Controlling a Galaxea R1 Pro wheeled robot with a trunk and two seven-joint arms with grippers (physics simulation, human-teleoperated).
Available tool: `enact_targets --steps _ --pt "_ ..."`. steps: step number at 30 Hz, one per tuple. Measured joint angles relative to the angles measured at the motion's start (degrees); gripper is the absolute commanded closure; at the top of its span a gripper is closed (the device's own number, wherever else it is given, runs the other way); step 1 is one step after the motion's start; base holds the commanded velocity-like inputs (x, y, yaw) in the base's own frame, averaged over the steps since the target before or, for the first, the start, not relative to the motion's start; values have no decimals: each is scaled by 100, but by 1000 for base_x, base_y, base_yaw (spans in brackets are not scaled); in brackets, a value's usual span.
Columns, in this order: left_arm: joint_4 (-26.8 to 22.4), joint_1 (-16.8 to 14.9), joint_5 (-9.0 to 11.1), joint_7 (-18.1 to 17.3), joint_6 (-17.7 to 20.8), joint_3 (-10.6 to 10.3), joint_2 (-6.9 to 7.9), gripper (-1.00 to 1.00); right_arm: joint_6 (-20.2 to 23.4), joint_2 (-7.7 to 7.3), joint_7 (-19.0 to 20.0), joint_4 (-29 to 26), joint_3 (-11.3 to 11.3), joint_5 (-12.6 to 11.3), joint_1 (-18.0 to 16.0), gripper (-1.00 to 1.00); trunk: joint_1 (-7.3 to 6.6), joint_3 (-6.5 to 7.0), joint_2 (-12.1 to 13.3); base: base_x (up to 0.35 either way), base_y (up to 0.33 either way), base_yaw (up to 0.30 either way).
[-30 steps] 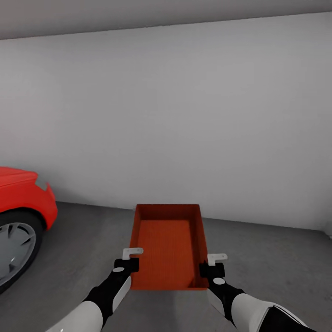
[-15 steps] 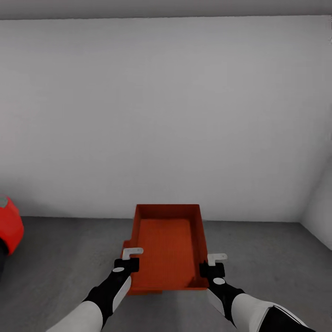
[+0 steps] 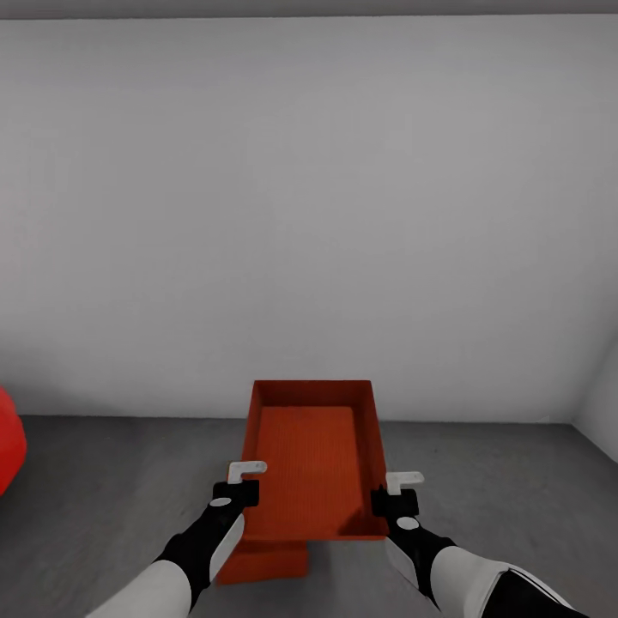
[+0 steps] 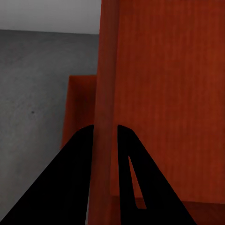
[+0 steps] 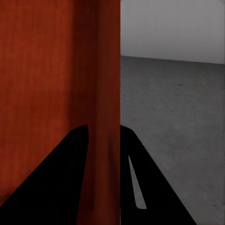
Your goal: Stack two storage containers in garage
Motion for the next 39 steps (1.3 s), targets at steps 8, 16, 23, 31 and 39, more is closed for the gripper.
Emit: enact_targets --steps 8,16,23,31,39 --pt "0 0 3 0 0 -6 1 100 -1 0 0 0 -5 2 2 100 0 0 0 320 94 0" --pt "-5 1 7 0 1 -12 3 100 -2 0 0 -1 -10 7 2 100 0 0 0 320 94 0" --pt "-5 0 6 1 1 -12 3 100 -2 0 0 -2 -11 7 1 100 0 0 0 320 121 0" --pt "10 1 19 -2 3 -10 5 100 -6 11 -19 27 107 -63 -5 100 1 -1 -2 199 105 0" --pt "13 0 28 -7 0 -10 7 100 3 8 -14 24 82 -22 -10 100 3 0 1 0 0 0"
